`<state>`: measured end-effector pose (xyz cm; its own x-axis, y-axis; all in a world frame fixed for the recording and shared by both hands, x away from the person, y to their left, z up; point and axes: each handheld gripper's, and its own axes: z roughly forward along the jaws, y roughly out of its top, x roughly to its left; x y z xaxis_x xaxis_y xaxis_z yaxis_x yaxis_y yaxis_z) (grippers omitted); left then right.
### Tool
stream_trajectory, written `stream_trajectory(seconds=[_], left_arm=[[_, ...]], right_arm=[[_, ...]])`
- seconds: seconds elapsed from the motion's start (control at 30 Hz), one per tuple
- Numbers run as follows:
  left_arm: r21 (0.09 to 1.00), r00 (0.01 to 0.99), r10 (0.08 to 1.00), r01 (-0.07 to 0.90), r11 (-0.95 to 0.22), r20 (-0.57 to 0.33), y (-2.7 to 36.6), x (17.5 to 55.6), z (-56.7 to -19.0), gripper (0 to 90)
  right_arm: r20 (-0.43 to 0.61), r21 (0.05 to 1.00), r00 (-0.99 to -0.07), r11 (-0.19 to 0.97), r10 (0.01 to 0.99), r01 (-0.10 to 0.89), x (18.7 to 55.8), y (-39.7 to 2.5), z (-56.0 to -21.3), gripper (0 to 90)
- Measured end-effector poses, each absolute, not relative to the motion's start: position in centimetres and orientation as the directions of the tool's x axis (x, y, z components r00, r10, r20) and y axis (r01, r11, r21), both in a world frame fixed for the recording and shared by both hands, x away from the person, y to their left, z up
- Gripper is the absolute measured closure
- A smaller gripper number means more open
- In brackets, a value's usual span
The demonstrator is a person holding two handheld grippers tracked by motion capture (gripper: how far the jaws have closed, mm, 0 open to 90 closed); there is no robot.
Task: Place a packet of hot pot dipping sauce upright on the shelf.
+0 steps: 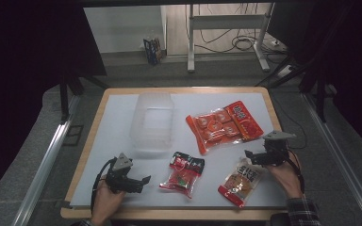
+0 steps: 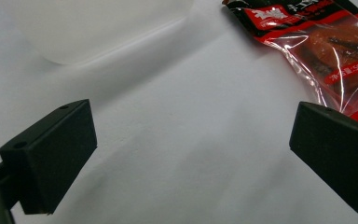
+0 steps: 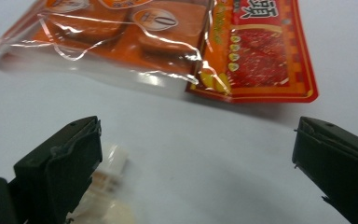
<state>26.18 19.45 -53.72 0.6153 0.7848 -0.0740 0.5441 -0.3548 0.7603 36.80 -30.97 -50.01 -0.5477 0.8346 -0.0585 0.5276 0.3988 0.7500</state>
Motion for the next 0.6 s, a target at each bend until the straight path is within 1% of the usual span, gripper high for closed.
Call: stream_trajectory(seconds=[0.17,0.3,0.37,0.43,0.53,0.6], left_arm=[[0.751,0.626,0.778,0.535,-0.387,-0.045,19.1,26.2,-53.8,0.7],[0.75,0.632,0.774,0.526,-0.401,-0.03,19.2,26.3,-53.7,0.7],[0.75,0.633,0.774,0.513,-0.418,-0.002,19.3,26.7,-53.5,0.7],[0.751,0.631,0.776,0.514,-0.415,-0.003,19.6,26.8,-53.4,0.7],[0.748,0.634,0.773,0.514,-0.42,-0.002,19.7,26.8,-53.5,0.7],[0.746,0.638,0.77,0.51,-0.427,0.004,19.7,26.9,-53.5,0.7]], right_arm=[[-0.023,0.743,-0.52,0.363,0.854,0.563,38.5,-31.5,-50.3,3.4],[-0.008,0.741,-0.531,0.362,0.847,0.566,39.5,-31.8,-50.4,4.5],[0.008,0.724,-0.501,0.341,0.865,0.6,40.6,-32.1,-50.5,5.4],[0.023,0.711,-0.479,0.323,0.877,0.625,41.2,-32.3,-50.7,6.2],[0.055,0.689,-0.466,0.304,0.883,0.658,42.1,-32.6,-51.0,6.6],[0.062,0.688,-0.465,0.3,0.883,0.661,42.3,-32.7,-51.2,6.7]])
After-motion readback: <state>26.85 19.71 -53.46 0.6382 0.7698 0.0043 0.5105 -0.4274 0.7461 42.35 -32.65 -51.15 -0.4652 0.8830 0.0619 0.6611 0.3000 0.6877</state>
